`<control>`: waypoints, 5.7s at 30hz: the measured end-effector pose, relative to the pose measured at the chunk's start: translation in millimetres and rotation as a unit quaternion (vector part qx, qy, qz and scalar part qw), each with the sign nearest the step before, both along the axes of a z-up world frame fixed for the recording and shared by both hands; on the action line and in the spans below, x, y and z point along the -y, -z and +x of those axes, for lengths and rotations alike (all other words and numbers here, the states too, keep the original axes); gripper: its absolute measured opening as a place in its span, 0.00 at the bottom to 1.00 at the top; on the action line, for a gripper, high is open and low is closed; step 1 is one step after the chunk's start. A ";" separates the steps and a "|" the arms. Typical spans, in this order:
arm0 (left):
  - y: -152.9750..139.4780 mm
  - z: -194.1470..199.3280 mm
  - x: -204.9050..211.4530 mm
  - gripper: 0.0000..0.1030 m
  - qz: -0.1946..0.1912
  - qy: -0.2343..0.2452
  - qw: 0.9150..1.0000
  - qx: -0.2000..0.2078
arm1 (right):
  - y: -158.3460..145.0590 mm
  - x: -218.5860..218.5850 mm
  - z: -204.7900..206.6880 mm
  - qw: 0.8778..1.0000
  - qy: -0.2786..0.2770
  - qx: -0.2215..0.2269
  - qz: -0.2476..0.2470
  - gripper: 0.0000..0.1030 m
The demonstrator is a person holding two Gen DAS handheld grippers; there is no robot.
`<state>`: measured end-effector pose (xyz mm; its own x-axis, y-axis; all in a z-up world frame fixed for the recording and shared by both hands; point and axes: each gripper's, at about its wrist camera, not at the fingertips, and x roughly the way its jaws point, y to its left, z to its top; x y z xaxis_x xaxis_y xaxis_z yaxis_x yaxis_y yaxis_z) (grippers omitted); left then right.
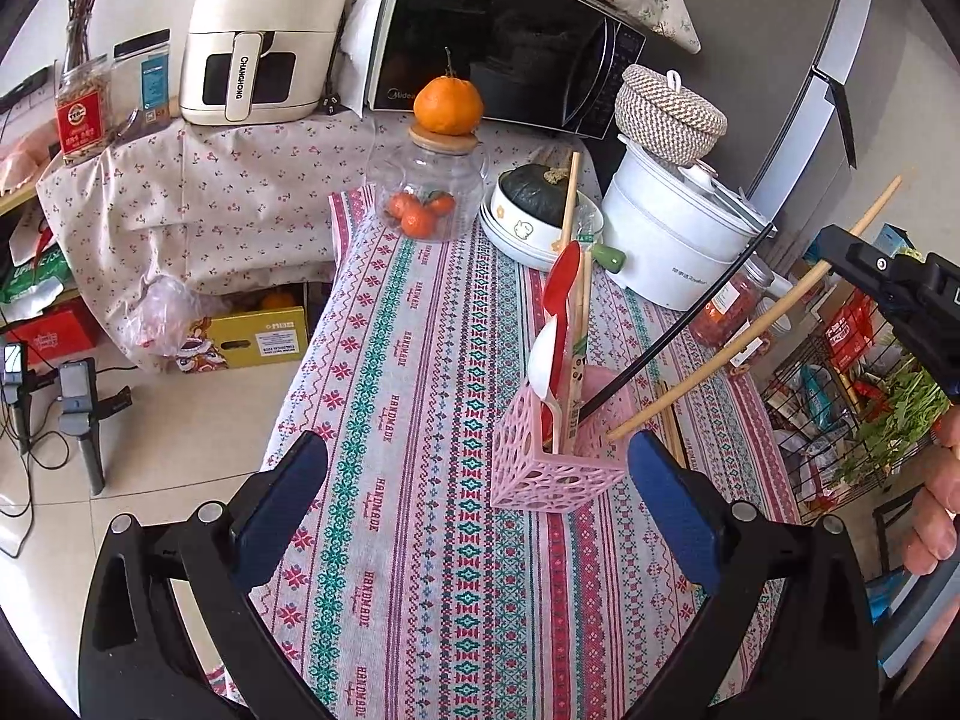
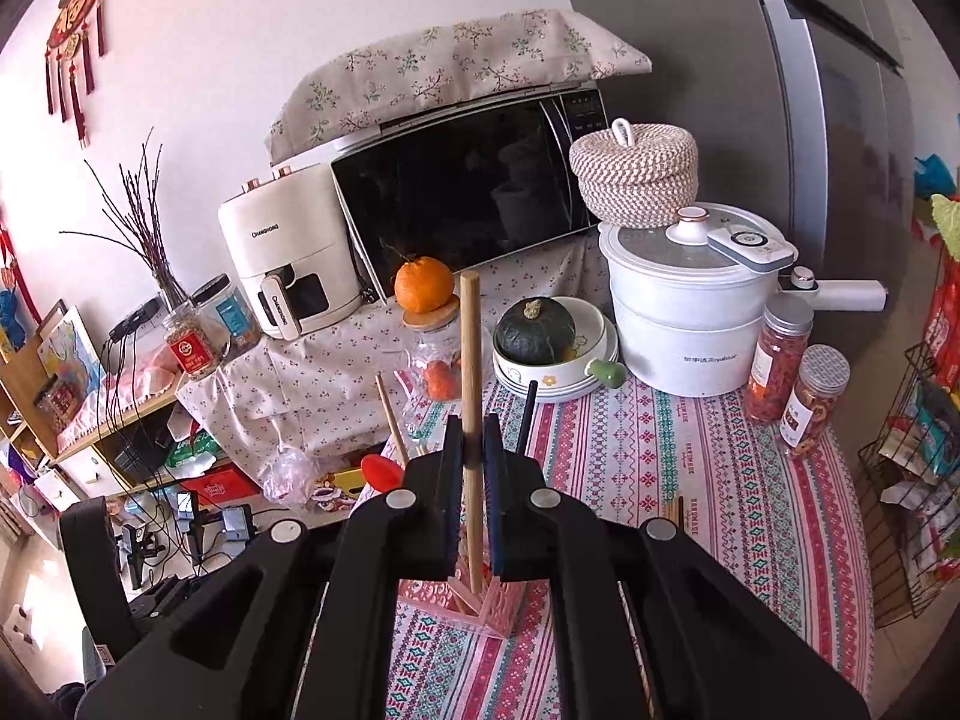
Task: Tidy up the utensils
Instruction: 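Lower the wrapped chopsticks and wooden chopstick into the pink basket, opening both tools, then grasp the loose wooden chopsticks on the cloth with the left tool, then lift a wooden chopstick toward the basket with the left tool while the right tool grasps a black chopstick, then drop the wooden chopstick into the basket with the left tool while the right tool drops the black chopstick in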
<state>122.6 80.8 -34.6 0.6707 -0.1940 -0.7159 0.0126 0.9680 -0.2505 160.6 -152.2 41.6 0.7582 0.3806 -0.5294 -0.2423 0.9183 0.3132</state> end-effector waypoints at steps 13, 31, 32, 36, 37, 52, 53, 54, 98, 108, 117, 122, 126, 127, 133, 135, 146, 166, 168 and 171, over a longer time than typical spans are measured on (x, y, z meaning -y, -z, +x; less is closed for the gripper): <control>-0.7 0.6 6.8 0.93 0.006 0.014 1.000 0.000 | 24.9 4.7 9.9 0.999 0.004 -0.039 0.022 0.47; 24.8 -24.0 112.5 0.93 0.086 0.126 0.988 -0.031 | 76.5 126.1 -28.0 0.988 0.088 -0.121 -0.040 0.87; 28.5 -24.5 122.9 0.93 0.092 0.136 0.986 -0.034 | 82.0 131.9 -29.6 0.987 0.089 -0.131 -0.042 0.87; 42.1 -23.5 160.2 0.93 0.123 0.164 0.978 -0.045 | 98.8 152.3 -38.7 0.982 0.090 -0.157 -0.060 0.87; 44.8 -22.3 168.8 0.93 0.132 0.168 0.976 -0.046 | 102.3 157.8 -40.0 0.981 0.090 -0.162 -0.063 0.87; 90.6 79.7 242.8 0.39 0.119 0.153 0.973 -0.126 | 143.0 207.1 -36.2 0.968 0.116 -0.209 -0.075 0.87; 94.9 87.8 243.2 0.34 0.115 0.149 0.973 -0.132 | 144.2 207.6 -34.8 0.968 0.116 -0.211 -0.075 0.87; 99.2 95.8 244.8 0.32 0.113 0.145 0.973 -0.139 | 145.4 207.9 -33.5 0.968 0.115 -0.212 -0.075 0.87; 0.5 -9.6 120.5 0.05 0.002 0.197 0.980 -0.014 | 156.7 150.4 16.5 0.967 0.101 -0.228 -0.044 0.60; -9.9 -14.9 86.9 0.05 -0.024 0.207 0.978 0.014 | 195.0 120.6 75.0 0.962 0.084 -0.258 0.006 0.17; -7.4 -8.2 74.9 0.05 -0.030 0.210 0.977 0.009 | 221.9 95.7 115.0 0.960 0.067 -0.267 -0.039 0.10; -2.8 -3.8 70.6 0.05 -0.030 0.202 0.979 0.002 | 222.8 87.6 125.4 0.959 0.077 -0.265 -0.070 0.05; -3.1 -1.7 66.1 0.05 -0.031 0.195 0.980 0.003 | 221.6 72.2 127.7 0.959 0.074 -0.247 -0.120 0.06; -3.4 -1.6 65.5 0.05 -0.032 0.193 0.981 0.003 | 221.0 70.5 126.4 0.958 0.074 -0.246 -0.123 0.06; -16.0 -3.9 55.4 0.05 -0.037 0.180 0.983 0.029 | 179.7 74.7 97.0 0.970 0.069 -0.204 -0.115 0.06; -24.5 -6.2 50.2 0.05 -0.041 0.173 0.983 0.044 | 158.6 75.6 81.2 0.974 0.070 -0.185 -0.106 0.06; -78.9 -29.6 20.8 0.05 -0.060 0.110 0.979 0.160 | 73.2 92.2 -6.4 0.992 0.085 -0.085 -0.044 0.05; -51.8 16.3 34.3 0.05 0.019 0.068 0.979 0.190 | 32.6 83.1 -36.0 0.998 0.062 -0.018 -0.024 0.05; -46.4 21.3 36.0 0.05 0.021 0.071 0.981 0.180 | 32.3 82.9 -36.2 0.998 0.061 -0.017 -0.024 0.05; -39.9 27.2 40.1 0.06 0.022 0.086 0.983 0.163 | 32.6 81.1 -36.3 0.998 0.056 -0.021 -0.024 0.06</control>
<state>149.7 40.6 5.4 0.8256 -0.2974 -0.4796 0.2491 0.9546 -0.1632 124.3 -233.3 8.9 0.7713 0.2680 -0.5773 -0.1253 0.9532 0.2751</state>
